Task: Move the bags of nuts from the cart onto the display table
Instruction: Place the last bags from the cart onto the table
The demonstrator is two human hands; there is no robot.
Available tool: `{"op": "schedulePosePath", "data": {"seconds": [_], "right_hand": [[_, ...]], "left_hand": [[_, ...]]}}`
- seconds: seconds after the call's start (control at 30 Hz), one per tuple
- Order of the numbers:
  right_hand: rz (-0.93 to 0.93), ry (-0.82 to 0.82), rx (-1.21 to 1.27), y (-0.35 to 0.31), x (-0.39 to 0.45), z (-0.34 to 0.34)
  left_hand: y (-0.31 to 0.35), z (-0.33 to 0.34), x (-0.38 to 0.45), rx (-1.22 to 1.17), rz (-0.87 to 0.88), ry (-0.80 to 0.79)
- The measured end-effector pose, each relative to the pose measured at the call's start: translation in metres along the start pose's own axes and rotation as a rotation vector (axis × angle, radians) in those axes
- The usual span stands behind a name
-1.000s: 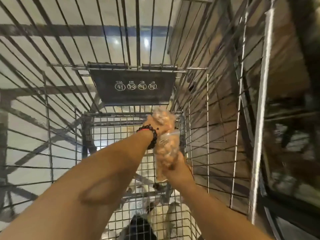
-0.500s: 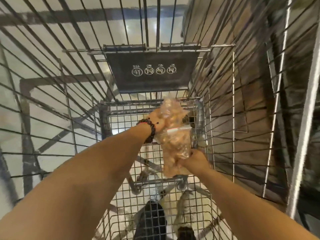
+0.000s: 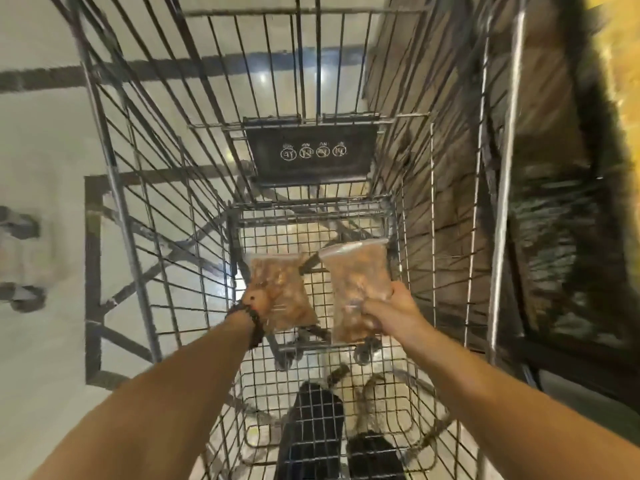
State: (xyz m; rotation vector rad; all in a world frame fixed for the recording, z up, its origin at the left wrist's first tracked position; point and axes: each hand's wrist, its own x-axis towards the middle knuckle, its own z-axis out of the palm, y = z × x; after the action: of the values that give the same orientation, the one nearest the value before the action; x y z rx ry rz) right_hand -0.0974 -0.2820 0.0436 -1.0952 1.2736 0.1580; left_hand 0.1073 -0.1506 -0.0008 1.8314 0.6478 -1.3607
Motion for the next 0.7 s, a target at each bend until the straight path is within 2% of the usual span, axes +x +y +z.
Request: {"op": "schedulePosePath", "data": {"seconds": [0.1, 0.2, 0.3, 0.4, 0.5, 0.63, 0.7], "right_hand": [[-0.026, 0.014, 0.076, -0.025, -0.031, -0.015], [-0.076, 0.015, 0.169, -0.053, -0.068, -0.038], [-0.158, 0.077, 0.158, -0.080, -0.105, -0.058], [-0.242, 0.089, 0.203, -0.101, -0.144, -0.079], [-0.334, 0.041, 0.403, -0.106, -0.195, -0.100], [-0.460, -0.140, 0.776, -0.080, -0.263, -0.130], [-0.460, -0.207, 0.895, -0.065, -0.290, -0.143]], "left_hand": [[-0.010, 0.000, -0.046, -0.109, -0.057, -0.165], [-0.012, 0.004, -0.088, -0.221, -0.038, -0.243], [-0.001, 0.008, -0.136, -0.324, 0.014, -0.326], [0.017, 0.012, -0.185, -0.316, 0.155, -0.443], [0.026, 0.017, -0.231, -0.245, 0.345, -0.492], [0.026, 0.023, -0.299, -0.060, 0.595, -0.594], [0.024, 0.030, -0.328, 0.054, 0.692, -0.639]]}}
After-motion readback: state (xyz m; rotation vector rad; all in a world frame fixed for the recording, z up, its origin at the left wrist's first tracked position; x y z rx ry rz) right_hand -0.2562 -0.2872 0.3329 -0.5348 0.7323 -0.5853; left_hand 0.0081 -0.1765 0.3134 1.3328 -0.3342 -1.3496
